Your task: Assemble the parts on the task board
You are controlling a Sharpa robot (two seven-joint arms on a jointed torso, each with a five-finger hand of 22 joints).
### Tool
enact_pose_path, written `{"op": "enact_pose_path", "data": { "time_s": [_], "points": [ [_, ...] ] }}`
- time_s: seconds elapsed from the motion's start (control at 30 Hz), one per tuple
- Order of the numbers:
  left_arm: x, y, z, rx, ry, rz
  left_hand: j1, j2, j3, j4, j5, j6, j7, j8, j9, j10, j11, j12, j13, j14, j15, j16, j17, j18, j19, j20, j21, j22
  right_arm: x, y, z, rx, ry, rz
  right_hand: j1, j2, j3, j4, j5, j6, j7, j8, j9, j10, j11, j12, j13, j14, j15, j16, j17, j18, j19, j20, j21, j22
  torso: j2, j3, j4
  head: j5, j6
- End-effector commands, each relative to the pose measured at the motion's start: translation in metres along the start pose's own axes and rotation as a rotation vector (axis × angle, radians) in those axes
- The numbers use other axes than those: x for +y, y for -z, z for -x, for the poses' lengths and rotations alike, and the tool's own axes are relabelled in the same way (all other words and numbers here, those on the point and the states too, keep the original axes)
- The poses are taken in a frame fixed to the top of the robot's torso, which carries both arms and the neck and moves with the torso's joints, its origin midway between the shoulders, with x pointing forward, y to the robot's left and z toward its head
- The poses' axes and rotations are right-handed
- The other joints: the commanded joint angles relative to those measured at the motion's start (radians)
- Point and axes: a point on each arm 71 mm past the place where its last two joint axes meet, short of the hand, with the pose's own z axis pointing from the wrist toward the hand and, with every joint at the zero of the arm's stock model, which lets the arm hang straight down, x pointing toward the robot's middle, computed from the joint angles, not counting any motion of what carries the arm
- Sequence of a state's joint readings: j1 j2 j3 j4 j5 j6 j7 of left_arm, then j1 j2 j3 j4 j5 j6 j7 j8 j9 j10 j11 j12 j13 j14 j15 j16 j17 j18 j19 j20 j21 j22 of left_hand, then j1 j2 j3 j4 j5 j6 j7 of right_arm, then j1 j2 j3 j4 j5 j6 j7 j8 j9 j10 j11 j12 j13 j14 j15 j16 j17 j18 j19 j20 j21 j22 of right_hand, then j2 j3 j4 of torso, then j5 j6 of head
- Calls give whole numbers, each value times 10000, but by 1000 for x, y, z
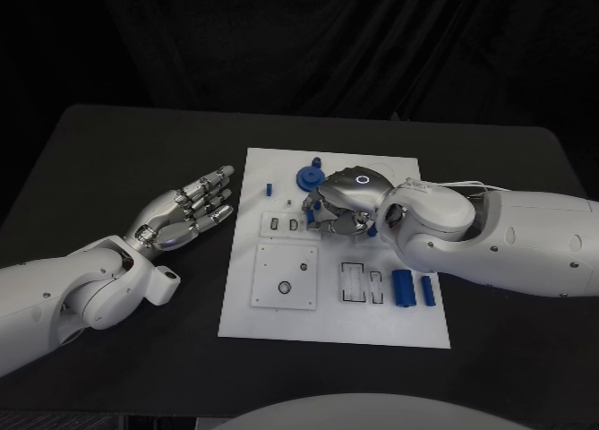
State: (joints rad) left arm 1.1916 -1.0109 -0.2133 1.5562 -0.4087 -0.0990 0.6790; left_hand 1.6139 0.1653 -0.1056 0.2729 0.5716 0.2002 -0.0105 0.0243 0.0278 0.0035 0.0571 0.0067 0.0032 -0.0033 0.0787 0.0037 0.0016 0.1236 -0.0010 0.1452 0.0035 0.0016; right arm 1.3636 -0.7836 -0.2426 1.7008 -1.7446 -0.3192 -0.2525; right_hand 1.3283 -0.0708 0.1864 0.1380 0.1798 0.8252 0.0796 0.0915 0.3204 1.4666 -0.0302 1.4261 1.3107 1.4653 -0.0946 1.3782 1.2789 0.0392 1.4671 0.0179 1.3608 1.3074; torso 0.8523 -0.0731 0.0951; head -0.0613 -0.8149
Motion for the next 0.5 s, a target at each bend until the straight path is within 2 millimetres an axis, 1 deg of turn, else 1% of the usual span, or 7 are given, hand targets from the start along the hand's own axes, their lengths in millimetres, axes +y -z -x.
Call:
{"op": "enact_pose_path", "data": {
  "time_s": [0.03, 0.17, 0.3, 0.33, 0.37, 0.43, 0.5],
  "points": [
    [-7, -1, -1, 82, 120, -948, -12, -53, 46, -35, -43, 3, 1, 25, -6, 18, 72, -51, -16, 33, 68, -37, -16, 149, 10, 82, -35, -16, -2, 1, -7, 487, 163, -197, -83, -73, -107, 4, -190, -481, -4, -270, -222, -33, 69, -88, 29, 537, 79, -53, -45, 124, 195, 68, -116, 1909, 4, 0, 6, -1, 9],
    [-7, 0, -1, 72, 112, -939, -12, -53, 46, -35, -43, 3, 1, 25, -6, 18, 72, -51, -16, 33, 68, -37, -16, 149, 10, 82, -35, -16, -2, 1, -7, 443, 151, -162, -112, -122, -173, 36, -372, -1038, -1, -301, -503, -95, 72, -156, -95, 530, 80, -73, -89, 136, 181, 69, -193, 1897, -1, -4, 1, 7, 0],
    [-7, 0, 0, 65, 107, -936, -11, -50, 48, -36, -47, -3, 5, 23, -7, 18, 71, -51, -16, 33, 69, -37, -16, 148, 10, 83, -35, -16, -2, 1, -6, 311, 117, -95, -190, -174, -242, 147, -662, -1268, -4, -276, -682, -101, 70, -159, -116, 531, 79, -66, -91, 144, 173, 69, -247, 1888, 4, -3, 1, 11, 7],
    [-7, 0, 0, 64, 106, -936, -11, -50, 48, -36, -47, -3, 5, 23, -7, 18, 71, -51, -16, 33, 69, -37, -16, 148, 10, 83, -35, -16, -2, 1, -6, 274, 107, -80, -262, -236, -292, 272, -910, -1551, -16, -290, -844, -106, 64, -164, -137, 531, 77, -64, -96, 147, 175, 65, -265, 1887, 4, -3, 1, 11, 7],
    [-7, 0, 0, 62, 105, -936, -11, -50, 48, -36, -47, -3, 5, 23, -7, 18, 71, -51, -16, 33, 69, -37, -16, 148, 10, 83, -35, -16, -2, 2, -5, 200, 88, -50, -272, -253, -301, 304, -959, -1654, -17, -302, -896, -108, 64, -166, -144, 531, 75, -64, -98, 148, 173, 66, -277, 1885, 5, -3, 3, 15, 9],
    [-7, 0, 0, 58, 103, -936, -11, -50, 48, -36, -47, -3, 5, 23, -7, 18, 71, -51, -16, 33, 69, -37, -16, 148, 10, 83, -35, -16, -2, 2, -4, 37, 45, 9, -335, -445, -336, 656, -1214, -2425, -40, -351, -1266, -108, 53, -163, -163, 535, 58, -43, -84, 147, 185, 59, -293, 1891, 5, 0, 7, 24, 15],
    [-7, 0, 0, 52, 99, -937, -11, -50, 48, -36, -47, -3, 5, 23, -7, 18, 71, -51, -16, 33, 69, -37, -16, 148, 10, 83, -35, -16, -2, 3, -3, -171, -10, 82, -339, -584, -358, 857, -1256, -2657, -47, -363, -1394, -117, 48, -174, -192, 538, 51, -31, -74, 145, 193, 52, -292, 1897, 3, 1, 8, 31, 14]
  ]
}}
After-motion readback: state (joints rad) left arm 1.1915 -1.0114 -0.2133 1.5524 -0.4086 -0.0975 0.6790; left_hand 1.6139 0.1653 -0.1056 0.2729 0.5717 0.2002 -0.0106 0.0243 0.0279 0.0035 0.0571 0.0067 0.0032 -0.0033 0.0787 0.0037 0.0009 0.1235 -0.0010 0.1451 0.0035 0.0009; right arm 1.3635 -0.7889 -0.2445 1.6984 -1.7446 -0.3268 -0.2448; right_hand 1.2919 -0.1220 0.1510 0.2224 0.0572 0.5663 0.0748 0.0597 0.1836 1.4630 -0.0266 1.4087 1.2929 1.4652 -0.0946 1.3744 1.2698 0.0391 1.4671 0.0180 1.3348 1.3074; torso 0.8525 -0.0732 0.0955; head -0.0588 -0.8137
